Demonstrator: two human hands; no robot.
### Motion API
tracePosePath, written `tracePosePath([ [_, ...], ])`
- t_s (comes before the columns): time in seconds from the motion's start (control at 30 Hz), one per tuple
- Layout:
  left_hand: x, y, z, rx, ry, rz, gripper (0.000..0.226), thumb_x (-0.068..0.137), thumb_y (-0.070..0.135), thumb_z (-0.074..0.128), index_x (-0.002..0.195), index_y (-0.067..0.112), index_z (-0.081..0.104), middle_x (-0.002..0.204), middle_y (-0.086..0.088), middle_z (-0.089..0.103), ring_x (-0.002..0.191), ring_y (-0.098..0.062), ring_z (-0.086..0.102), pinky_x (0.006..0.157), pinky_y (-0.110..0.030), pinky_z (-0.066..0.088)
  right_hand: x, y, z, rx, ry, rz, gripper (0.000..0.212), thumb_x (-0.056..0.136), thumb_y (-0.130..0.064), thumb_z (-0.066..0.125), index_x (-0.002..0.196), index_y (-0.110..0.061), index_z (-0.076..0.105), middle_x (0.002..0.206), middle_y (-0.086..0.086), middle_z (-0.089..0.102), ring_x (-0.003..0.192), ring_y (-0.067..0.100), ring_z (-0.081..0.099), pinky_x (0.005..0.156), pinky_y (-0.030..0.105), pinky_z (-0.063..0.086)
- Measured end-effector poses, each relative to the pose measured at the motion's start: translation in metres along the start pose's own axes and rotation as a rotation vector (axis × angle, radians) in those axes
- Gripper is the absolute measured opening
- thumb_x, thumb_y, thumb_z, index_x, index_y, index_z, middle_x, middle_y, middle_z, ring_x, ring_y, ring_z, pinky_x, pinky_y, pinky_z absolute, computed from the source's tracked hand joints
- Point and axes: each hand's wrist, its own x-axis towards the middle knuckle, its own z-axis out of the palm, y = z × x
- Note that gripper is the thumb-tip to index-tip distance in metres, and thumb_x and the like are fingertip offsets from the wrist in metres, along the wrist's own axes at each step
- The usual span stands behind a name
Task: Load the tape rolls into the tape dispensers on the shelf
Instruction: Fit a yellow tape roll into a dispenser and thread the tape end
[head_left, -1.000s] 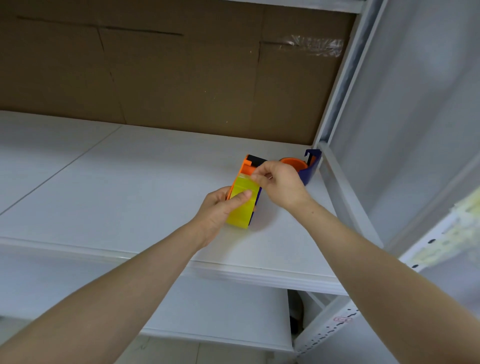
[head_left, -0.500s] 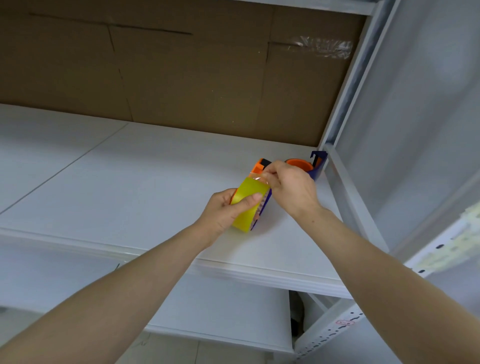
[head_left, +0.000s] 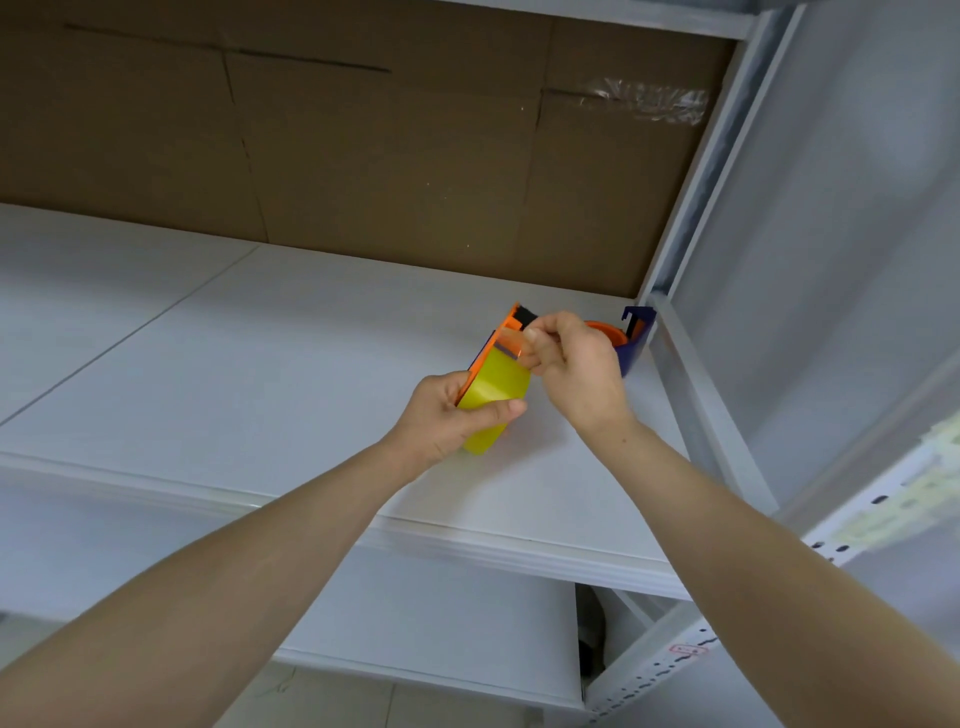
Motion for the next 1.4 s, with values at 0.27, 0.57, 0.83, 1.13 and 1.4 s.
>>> tracePosePath([
  [0.27,0.006,0.006,-0.005,0.027,0.036,-0.039,0.026,0.082,0.026,0.070,0.078,0.002,0.061,0.070,-0.017,0.063,0.047,-0.014,0.059,0.055,-0.024,0.049,0.011,-0.001,-0.001,0.352,-0.059,0.224,0.007,0.094,-0.016,0.053,0.088,-0.013,0.052,0.078,0.007,0.066,0.065,0.016,0.066,0.069,0.029,0.058],
  [0.57,0.007,0.000,-0.014,0.042,-0.155,-0.033,0.017,0.072,0.005,0.077,0.081,0.013,0.065,0.063,0.006,0.067,0.058,-0.006,0.063,0.059,-0.019,0.051,0.017,0.000,-0.014,0.287,-0.208,0.221,0.011,0.075,-0.005,0.075,0.085,-0.007,0.070,0.069,0.007,0.067,0.064,0.019,0.065,0.076,0.037,0.059],
  [0.83,0.009,-0.003,-0.007,0.074,-0.097,0.050,0.021,0.063,0.029,0.074,0.070,0.012,0.063,0.068,-0.009,0.062,0.057,-0.014,0.060,0.058,-0.023,0.050,0.001,0.014,-0.002,-0.020,0.055,-0.100,0.008,0.078,-0.020,0.072,0.082,-0.014,0.074,0.070,-0.020,0.049,0.072,0.018,0.063,0.070,0.044,0.055],
  [1.13,0.023,0.002,-0.003,0.088,-0.004,-0.002,0.027,0.077,0.026,0.074,0.062,0.009,0.061,0.046,0.000,0.062,0.039,-0.011,0.058,0.049,-0.022,0.049,0.016,0.002,-0.029,0.254,0.113,0.110,0.017,0.078,-0.009,0.071,0.067,-0.021,0.065,0.067,-0.011,0.059,0.055,0.002,0.058,0.061,0.016,0.049],
  [1.4,0.019,-0.002,0.001,0.075,-0.118,-0.008,0.008,0.064,0.026,0.065,0.067,0.019,0.064,0.046,0.011,0.060,0.044,0.000,0.056,0.047,-0.012,0.044,0.021,0.028,-0.032,0.413,-0.006,0.466,0.012,0.077,-0.008,0.073,0.071,-0.014,0.064,0.044,-0.008,0.063,0.039,-0.002,0.060,0.044,0.013,0.047],
])
